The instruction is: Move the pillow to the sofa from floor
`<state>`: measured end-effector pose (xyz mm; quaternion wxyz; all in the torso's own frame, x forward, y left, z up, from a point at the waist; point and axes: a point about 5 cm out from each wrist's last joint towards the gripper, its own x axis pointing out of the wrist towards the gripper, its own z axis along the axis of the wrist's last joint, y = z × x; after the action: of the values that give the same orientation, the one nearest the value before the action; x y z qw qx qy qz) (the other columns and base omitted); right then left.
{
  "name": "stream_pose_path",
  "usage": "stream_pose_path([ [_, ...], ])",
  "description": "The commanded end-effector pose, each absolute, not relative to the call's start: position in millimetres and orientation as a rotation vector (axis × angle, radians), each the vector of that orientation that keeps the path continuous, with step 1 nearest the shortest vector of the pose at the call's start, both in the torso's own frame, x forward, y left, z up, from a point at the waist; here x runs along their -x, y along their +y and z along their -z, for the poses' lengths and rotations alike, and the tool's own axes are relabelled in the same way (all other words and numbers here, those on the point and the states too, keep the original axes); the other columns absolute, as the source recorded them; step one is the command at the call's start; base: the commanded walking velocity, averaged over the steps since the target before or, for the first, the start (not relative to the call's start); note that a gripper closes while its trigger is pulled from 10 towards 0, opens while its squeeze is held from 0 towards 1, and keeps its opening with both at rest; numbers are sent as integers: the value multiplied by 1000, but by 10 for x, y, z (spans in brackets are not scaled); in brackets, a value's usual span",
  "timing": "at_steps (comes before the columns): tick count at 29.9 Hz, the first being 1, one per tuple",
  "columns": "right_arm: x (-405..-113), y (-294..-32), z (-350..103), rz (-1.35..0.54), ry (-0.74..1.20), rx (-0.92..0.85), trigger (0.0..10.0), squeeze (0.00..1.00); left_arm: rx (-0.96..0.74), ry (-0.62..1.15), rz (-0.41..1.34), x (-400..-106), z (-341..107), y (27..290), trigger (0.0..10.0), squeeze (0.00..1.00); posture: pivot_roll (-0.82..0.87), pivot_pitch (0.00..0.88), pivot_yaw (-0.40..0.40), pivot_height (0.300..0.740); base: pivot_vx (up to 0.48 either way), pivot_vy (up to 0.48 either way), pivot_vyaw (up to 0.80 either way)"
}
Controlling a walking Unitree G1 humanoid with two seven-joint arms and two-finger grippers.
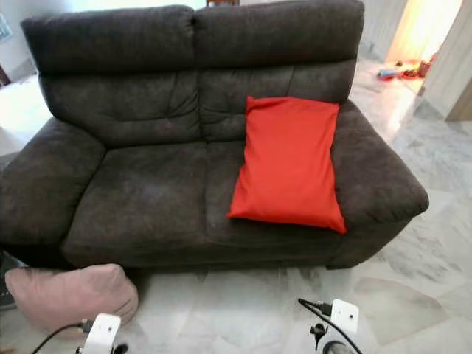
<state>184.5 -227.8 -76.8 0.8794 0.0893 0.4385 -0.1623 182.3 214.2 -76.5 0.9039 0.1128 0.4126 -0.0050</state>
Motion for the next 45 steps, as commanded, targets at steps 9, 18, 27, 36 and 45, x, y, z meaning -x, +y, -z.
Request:
stream_pose_path([
  [9, -1896, -2187, 764, 313, 908, -207, 10000, 0, -243, 898, -1, -1710, 808, 2218, 10000, 0, 22, 1, 7, 740, 0, 385, 0],
  [18, -1900, -2184, 762, 313, 904, -211, 10000, 0, -240, 898, -4, -1708, 806, 2228, 10000, 0, 24, 6, 7, 740, 0, 385, 0],
  [27, -1906, -2184, 758, 305, 900, -208, 10000, 0, -237, 897, -5, -1704, 806, 2234, 10000, 0, 25, 15, 6, 740, 0, 382, 0],
  [36, -1916, -2184, 752, 269, 902, -183, 10000, 0, -235, 898, -8, -1698, 808, 2237, 10000, 0, 27, 20, 3, 740, 0, 385, 422],
  [45, -1913, -2180, 755, 281, 900, -204, 10000, 0, -234, 898, -5, -1697, 808, 2239, 10000, 0, 26, 23, 1, 740, 0, 381, 89],
])
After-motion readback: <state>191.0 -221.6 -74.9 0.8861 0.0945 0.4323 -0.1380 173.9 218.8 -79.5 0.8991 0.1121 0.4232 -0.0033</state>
